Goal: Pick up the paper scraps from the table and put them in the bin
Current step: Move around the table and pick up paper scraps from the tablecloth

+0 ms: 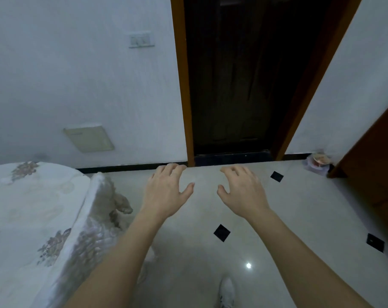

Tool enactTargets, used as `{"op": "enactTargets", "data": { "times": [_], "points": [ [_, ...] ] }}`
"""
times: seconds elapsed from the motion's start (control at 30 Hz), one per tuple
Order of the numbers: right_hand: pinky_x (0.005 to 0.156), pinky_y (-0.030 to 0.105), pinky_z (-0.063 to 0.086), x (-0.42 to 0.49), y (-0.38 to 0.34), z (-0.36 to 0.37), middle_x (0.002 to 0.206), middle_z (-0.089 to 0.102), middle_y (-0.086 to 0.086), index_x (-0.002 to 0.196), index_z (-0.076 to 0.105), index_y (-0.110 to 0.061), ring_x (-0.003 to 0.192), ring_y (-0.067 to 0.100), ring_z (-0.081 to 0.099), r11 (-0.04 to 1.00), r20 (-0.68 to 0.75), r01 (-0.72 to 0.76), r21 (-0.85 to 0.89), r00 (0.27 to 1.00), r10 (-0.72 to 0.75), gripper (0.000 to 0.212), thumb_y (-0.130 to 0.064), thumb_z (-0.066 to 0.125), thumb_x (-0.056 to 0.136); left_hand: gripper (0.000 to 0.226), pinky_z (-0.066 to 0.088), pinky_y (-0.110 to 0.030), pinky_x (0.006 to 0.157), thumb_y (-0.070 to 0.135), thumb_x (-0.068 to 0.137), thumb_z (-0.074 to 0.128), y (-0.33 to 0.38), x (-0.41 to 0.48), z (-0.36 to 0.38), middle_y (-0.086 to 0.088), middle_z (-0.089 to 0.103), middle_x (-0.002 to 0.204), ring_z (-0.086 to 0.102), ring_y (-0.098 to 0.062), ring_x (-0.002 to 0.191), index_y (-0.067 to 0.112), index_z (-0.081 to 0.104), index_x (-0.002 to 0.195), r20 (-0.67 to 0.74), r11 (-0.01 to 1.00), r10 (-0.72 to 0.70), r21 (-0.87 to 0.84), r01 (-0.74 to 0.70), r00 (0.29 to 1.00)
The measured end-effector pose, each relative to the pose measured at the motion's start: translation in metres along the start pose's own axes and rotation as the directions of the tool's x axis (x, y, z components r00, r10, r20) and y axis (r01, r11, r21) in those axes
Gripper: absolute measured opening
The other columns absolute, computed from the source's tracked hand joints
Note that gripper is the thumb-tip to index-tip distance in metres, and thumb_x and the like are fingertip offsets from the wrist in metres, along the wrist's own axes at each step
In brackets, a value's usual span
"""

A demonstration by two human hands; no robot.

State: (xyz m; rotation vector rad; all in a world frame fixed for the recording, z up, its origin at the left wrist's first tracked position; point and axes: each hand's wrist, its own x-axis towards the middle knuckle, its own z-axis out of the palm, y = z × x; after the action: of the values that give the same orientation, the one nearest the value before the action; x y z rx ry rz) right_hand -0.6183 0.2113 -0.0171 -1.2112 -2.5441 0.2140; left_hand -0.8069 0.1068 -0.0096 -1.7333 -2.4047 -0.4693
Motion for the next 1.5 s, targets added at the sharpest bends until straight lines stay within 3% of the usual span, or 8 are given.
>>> {"op": "enactTargets", "data": {
  "times": [0.27, 0.6, 1.2, 1.5],
  "points": [
    [0.099, 0.04, 0.041, 0.14, 0.037, 0.014, 0.126, 0.056, -0.002, 0.132, 0.052, -0.023, 0.121, 0.019, 0.045, 0.986, 0.031, 0.159, 0.05, 0.987, -0.16, 0.045, -0.039, 0.054, 0.089, 0.053, 0.047, -0.041, 0.092, 0.056, 0.088, 0.049, -0.005, 0.109, 0.013, 0.001, 0.061, 0.126, 0.053, -0.021, 0.116, 0.023, 0.056, 0.128, -0.067, 0.988, -0.122, 0.088, 0.128, 0.99],
    [0.098, 0.039, 0.042, 0.25, 0.007, 0.061, 0.123, 0.057, -0.003, 0.129, 0.053, -0.024, 0.119, 0.017, 0.046, 0.938, 0.094, 0.33, 0.107, 0.936, -0.34, 0.042, -0.039, 0.053, 0.089, 0.05, 0.047, -0.038, 0.085, 0.05, 0.084, 0.059, -0.069, 0.157, 0.028, 0.0, 0.064, 0.118, 0.057, -0.024, 0.108, 0.019, 0.061, 0.123, -0.104, 0.934, -0.32, 0.134, 0.332, 0.942],
    [0.096, 0.038, 0.041, 0.497, -0.171, 0.176, 0.126, 0.057, 0.001, 0.131, 0.053, -0.021, 0.119, 0.02, 0.047, 0.836, 0.133, 0.523, 0.167, 0.828, -0.545, 0.045, -0.038, 0.053, 0.089, 0.054, 0.044, -0.038, 0.094, 0.057, 0.087, 0.046, -0.315, 0.293, 0.035, 0.003, 0.059, 0.13, 0.051, -0.021, 0.119, 0.024, 0.054, 0.129, -0.147, 0.82, -0.535, 0.148, 0.554, 0.832],
    [0.086, 0.038, 0.045, 0.573, -0.259, 0.22, 0.117, 0.062, 0.003, 0.123, 0.06, -0.017, 0.112, 0.024, 0.053, 0.762, 0.132, 0.602, 0.238, 0.757, -0.64, 0.042, -0.033, 0.06, 0.084, 0.056, 0.043, -0.038, 0.095, 0.059, 0.088, 0.043, -0.408, 0.321, 0.03, 0.004, 0.059, 0.129, 0.05, -0.02, 0.121, 0.026, 0.052, 0.131, -0.162, 0.743, -0.629, 0.163, 0.649, 0.76]
  ]
}}
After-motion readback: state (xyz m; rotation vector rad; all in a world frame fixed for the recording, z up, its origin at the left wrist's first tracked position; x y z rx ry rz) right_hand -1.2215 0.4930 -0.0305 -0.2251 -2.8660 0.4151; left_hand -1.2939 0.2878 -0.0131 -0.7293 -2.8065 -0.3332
